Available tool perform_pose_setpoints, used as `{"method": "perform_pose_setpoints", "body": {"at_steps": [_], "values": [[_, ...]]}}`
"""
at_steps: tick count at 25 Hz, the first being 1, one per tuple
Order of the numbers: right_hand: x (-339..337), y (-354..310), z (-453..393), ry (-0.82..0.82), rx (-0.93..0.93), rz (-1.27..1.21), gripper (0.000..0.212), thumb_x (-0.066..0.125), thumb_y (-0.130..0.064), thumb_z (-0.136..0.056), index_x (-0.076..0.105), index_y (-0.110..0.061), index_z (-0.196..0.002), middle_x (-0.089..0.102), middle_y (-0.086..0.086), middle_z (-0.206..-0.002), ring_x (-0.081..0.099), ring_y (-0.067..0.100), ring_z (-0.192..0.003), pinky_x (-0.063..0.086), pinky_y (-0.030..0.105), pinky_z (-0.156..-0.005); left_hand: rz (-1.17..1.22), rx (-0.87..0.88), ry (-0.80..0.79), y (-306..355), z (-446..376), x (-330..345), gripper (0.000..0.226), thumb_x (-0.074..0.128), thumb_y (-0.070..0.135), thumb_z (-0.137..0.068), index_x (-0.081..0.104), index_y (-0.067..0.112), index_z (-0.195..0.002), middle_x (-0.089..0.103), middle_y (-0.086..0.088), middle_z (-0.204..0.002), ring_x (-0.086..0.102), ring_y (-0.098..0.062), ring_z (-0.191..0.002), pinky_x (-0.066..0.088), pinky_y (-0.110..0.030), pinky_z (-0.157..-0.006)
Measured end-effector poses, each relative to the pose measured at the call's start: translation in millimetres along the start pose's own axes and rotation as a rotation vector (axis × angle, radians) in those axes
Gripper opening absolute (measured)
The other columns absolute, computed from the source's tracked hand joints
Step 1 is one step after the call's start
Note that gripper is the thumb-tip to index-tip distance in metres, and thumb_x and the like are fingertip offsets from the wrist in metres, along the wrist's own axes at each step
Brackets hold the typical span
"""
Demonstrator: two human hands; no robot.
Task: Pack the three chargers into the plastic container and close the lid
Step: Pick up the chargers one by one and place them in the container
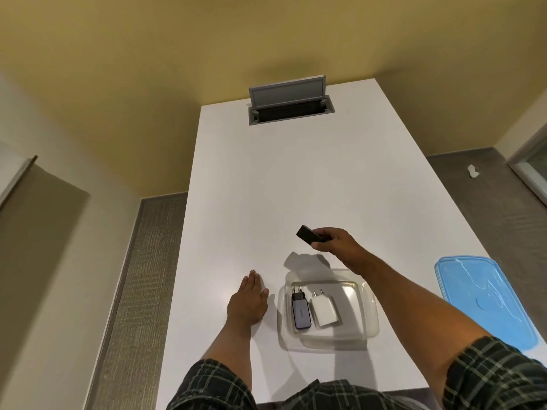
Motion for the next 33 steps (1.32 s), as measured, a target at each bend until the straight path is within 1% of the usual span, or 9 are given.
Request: {"method": "perform_pose_setpoints", "body": {"at_steps": [3, 6, 10, 12, 15, 18, 24, 28, 33], "values": [[-4, 2, 24, -0.037, -0.015, 0.131, 0.033, 0.079, -0.006, -0.075, 0.073, -0.016, -0.105, 0.072, 0.004, -0.089, 0.062, 0.012, -0.073, 0.047, 0.021, -0.066, 0.001, -0.006, -0.023, 2, 17, 16, 0.061, 0.021, 0.036, -0.110, 0.000, 0.011, -0.162, -0.008, 0.000, -0.171, 0.000, -0.018, -0.159, 0.026, -0.040, -0.124], [-7, 6, 42, -0.058, -0.069, 0.427, 0.035, 0.083, -0.019, -0.064, 0.074, -0.027, -0.096, 0.074, -0.007, -0.091, 0.067, 0.008, -0.080, 0.051, 0.020, -0.071, 0.005, -0.011, -0.042, 7, 30, 26, 0.062, 0.021, 0.036, -0.110, -0.002, 0.011, -0.162, -0.010, 0.000, -0.171, -0.002, -0.019, -0.159, 0.027, -0.041, -0.124], [-5, 12, 60, -0.153, -0.220, 0.928, 0.038, 0.076, -0.032, -0.057, 0.073, -0.031, -0.096, 0.067, -0.014, -0.089, 0.057, 0.009, -0.085, 0.048, 0.026, -0.073, -0.005, 0.000, -0.067, 12, 40, 31, 0.062, 0.022, 0.036, -0.110, -0.001, 0.009, -0.162, -0.009, -0.001, -0.171, -0.001, -0.020, -0.159, 0.026, -0.043, -0.124], [-1, 16, 68, -0.234, -0.320, 1.200, 0.040, 0.072, -0.031, -0.058, 0.071, -0.030, -0.098, 0.066, -0.012, -0.090, 0.053, 0.012, -0.084, 0.046, 0.029, -0.070, -0.017, -0.001, -0.093, 14, 44, 31, 0.062, 0.022, 0.036, -0.110, -0.002, 0.010, -0.162, -0.010, -0.001, -0.171, -0.001, -0.019, -0.159, 0.027, -0.044, -0.124], [1, 24, 75, -0.315, -0.384, 1.454, 0.040, 0.066, -0.020, -0.063, 0.070, -0.026, -0.103, 0.065, -0.007, -0.098, 0.059, 0.021, -0.083, 0.040, 0.029, -0.066, -0.040, -0.003, -0.111, 15, 48, 31, 0.063, 0.022, 0.036, -0.110, -0.002, 0.009, -0.161, -0.011, 0.000, -0.170, -0.002, -0.017, -0.158, 0.027, -0.045, -0.124], [3, 35, 80, -0.335, -0.371, 1.555, 0.039, 0.062, -0.011, -0.068, 0.067, -0.025, -0.104, 0.064, -0.007, -0.103, 0.063, 0.025, -0.081, 0.032, 0.028, -0.068, -0.031, 0.000, -0.117, 17, 51, 32, 0.065, 0.023, 0.037, -0.110, -0.004, 0.009, -0.161, -0.013, 0.001, -0.170, -0.003, -0.017, -0.158, 0.024, -0.043, -0.125], [10, 44, 77, -0.323, -0.328, 1.605, 0.028, 0.060, -0.008, -0.074, 0.062, -0.023, -0.098, 0.062, -0.006, -0.107, 0.065, 0.029, -0.084, 0.033, 0.030, -0.062, -0.014, 0.012, -0.137, 19, 53, 36, 0.067, 0.024, 0.037, -0.110, -0.007, 0.008, -0.161, -0.015, 0.000, -0.170, -0.007, -0.018, -0.158, 0.022, -0.043, -0.126], [14, 39, 71, -0.415, -0.331, 1.683, 0.027, 0.060, -0.006, -0.077, 0.061, -0.020, -0.100, 0.062, -0.003, -0.109, 0.064, 0.031, -0.086, 0.034, 0.031, -0.063, -0.002, 0.007, -0.202, 16, 50, 37, 0.068, 0.027, 0.034, -0.110, -0.011, 0.007, -0.160, -0.020, -0.003, -0.169, -0.010, -0.021, -0.158, 0.018, -0.045, -0.127], [17, 36, 63, -0.549, -0.426, 1.824, 0.030, 0.062, -0.007, -0.080, 0.062, -0.020, -0.107, 0.061, -0.003, -0.113, 0.065, 0.032, -0.085, 0.039, 0.031, -0.064, -0.003, -0.004, -0.316, 16, 38, 33, 0.071, 0.028, 0.033, -0.110, -0.015, 0.002, -0.158, -0.025, -0.010, -0.166, -0.014, -0.029, -0.157, 0.008, -0.045, -0.128]]}}
Point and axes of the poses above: each hand's wrist, its own z-axis away from the middle knuckle, its own x-axis out of the palm, y = z × x, the point moved 2 cm from there along -z, towards the middle knuckle
